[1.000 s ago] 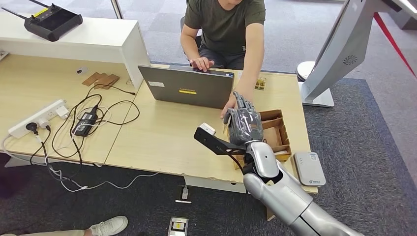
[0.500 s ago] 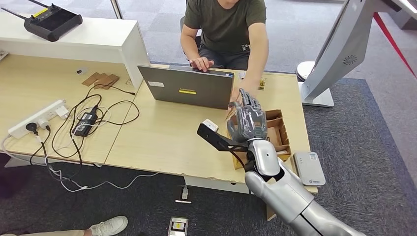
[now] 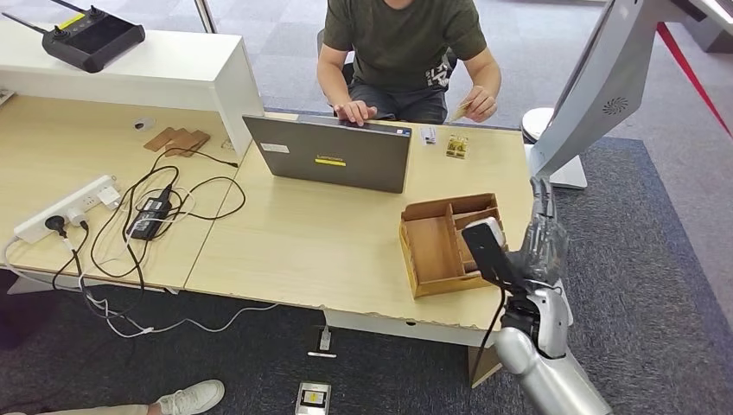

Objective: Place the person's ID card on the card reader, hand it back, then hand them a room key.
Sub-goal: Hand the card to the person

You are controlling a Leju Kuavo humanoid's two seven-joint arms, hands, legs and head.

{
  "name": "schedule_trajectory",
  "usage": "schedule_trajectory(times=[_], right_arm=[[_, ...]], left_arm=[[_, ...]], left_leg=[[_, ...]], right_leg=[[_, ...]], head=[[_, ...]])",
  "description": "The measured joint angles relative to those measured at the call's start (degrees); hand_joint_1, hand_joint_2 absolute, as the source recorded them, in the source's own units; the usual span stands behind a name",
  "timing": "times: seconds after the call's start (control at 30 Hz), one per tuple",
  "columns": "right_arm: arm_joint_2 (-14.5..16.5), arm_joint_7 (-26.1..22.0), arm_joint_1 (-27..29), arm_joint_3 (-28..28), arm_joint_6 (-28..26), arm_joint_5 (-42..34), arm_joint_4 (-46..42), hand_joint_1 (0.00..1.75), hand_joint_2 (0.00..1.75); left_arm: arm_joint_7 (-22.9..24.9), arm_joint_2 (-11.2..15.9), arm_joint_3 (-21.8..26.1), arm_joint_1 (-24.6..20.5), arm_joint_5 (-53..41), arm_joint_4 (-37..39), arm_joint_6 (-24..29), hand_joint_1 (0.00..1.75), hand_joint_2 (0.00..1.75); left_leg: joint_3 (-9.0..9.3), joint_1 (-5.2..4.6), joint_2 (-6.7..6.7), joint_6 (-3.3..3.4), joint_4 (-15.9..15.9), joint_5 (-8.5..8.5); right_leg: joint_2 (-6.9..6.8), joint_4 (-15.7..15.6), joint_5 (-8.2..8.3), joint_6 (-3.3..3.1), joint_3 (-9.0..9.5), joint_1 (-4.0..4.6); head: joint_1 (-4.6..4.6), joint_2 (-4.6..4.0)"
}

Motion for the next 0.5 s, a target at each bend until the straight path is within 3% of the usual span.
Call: schedule_trajectory(times=[0.17, 0.33, 0.4, 0.5], right_arm=[[-0.4, -15.6, 8.6, -19.4, 0.0, -17.0, 1.0, 0.00, 1.75], [-0.6, -24.1, 13.8, -34.9, 2.0, -47.0, 14.4, 0.00, 1.75], [-0.3, -26.5, 15.1, -37.9, 5.8, -57.6, 22.0, 0.00, 1.75], [0.8, -24.6, 16.5, -40.9, 16.4, -70.3, 33.1, 0.00, 1.75]], left_arm=[[-1.7, 0.2, 1.0, 2.0, 2.6, 0.2, 1.6, 0.00, 1.75], [-2.4, 0.2, 2.6, 3.6, 6.0, 0.3, 5.1, 0.00, 1.75], [-2.4, 0.2, 3.2, 3.7, 7.2, 0.3, 6.2, 0.00, 1.75], [-2.6, 0.1, 3.8, 3.8, 8.6, 0.3, 7.1, 0.00, 1.75]], left_leg=[[0.02, -0.01, -0.01, 0.01, 0.0, -0.03], [0.02, -0.02, 0.01, 0.00, 0.0, -0.08], [0.03, 0.00, 0.05, -0.03, 0.0, -0.11], [0.10, 0.05, 0.07, -0.06, 0.0, -0.13]], right_leg=[[-0.02, 0.0, -0.03, 0.03, -0.02, -0.02], [-0.01, -0.1, -0.06, 0.05, 0.00, -0.02], [0.04, 0.0, -0.06, 0.05, -0.02, -0.01], [0.08, 0.0, -0.09, 0.01, -0.03, 0.04]], head=[[0.01, 0.00], [0.01, 0.00], [0.00, 0.00], [0.01, 0.00]])
